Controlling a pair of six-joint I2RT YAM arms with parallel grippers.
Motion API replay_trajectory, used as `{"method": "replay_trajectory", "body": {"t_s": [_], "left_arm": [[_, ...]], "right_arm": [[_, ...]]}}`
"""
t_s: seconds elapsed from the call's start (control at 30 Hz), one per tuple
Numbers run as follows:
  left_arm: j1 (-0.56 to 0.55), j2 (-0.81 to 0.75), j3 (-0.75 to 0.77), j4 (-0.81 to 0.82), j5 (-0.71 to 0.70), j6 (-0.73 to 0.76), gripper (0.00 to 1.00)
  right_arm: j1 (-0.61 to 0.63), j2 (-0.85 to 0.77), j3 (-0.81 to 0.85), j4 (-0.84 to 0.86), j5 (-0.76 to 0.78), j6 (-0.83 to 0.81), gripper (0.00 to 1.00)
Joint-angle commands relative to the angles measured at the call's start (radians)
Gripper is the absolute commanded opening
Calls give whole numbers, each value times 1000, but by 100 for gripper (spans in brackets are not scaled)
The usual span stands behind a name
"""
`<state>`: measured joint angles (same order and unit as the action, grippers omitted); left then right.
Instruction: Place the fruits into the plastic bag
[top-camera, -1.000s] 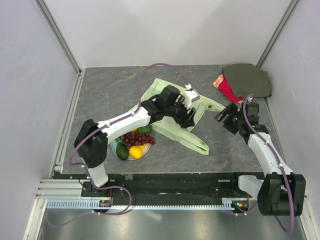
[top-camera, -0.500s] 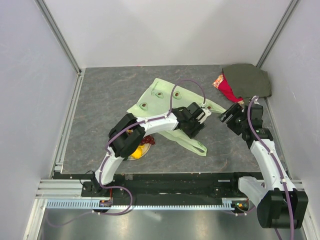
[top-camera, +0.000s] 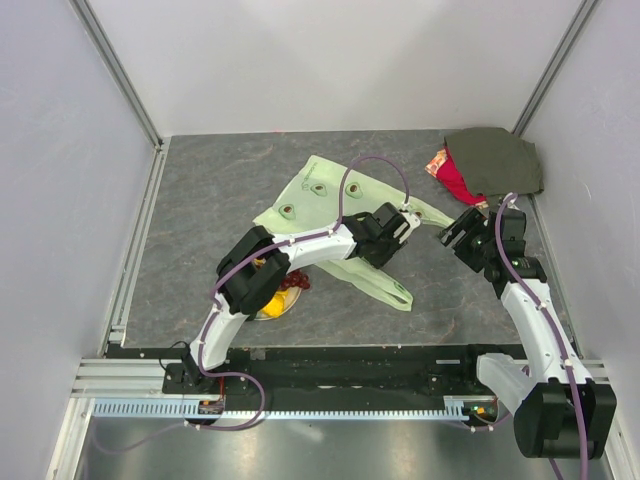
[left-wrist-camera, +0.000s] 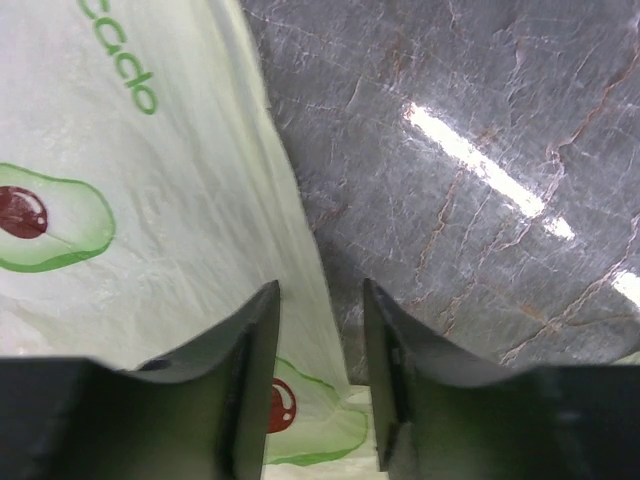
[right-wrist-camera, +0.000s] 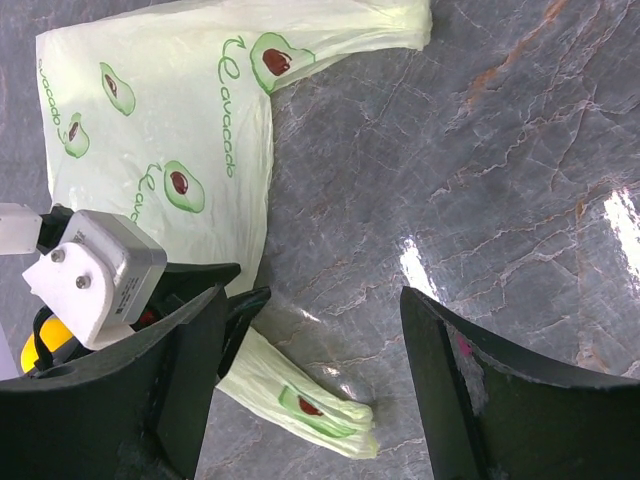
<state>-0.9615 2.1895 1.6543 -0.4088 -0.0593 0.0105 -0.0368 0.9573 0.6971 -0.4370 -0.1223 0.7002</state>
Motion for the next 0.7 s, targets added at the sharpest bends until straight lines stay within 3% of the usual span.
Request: {"method": "replay_trajectory", "body": {"t_s": [0.0,0.2,0.33,0.67], "left_arm": [[3,-11,22,39,-17,-12,39],[9,-16,22,42,-2,-20,25],[17,-23,22,42,26,-32,3],[49,-186,1,67,168,-133,2]], "right_arm": [[-3,-6,15,0,9,-8,78],[-3,-6,10,0,10,-15,78],[-3,9,12,3,-2,-25,78],[-3,26,-21,124,-163,-47,80]]}}
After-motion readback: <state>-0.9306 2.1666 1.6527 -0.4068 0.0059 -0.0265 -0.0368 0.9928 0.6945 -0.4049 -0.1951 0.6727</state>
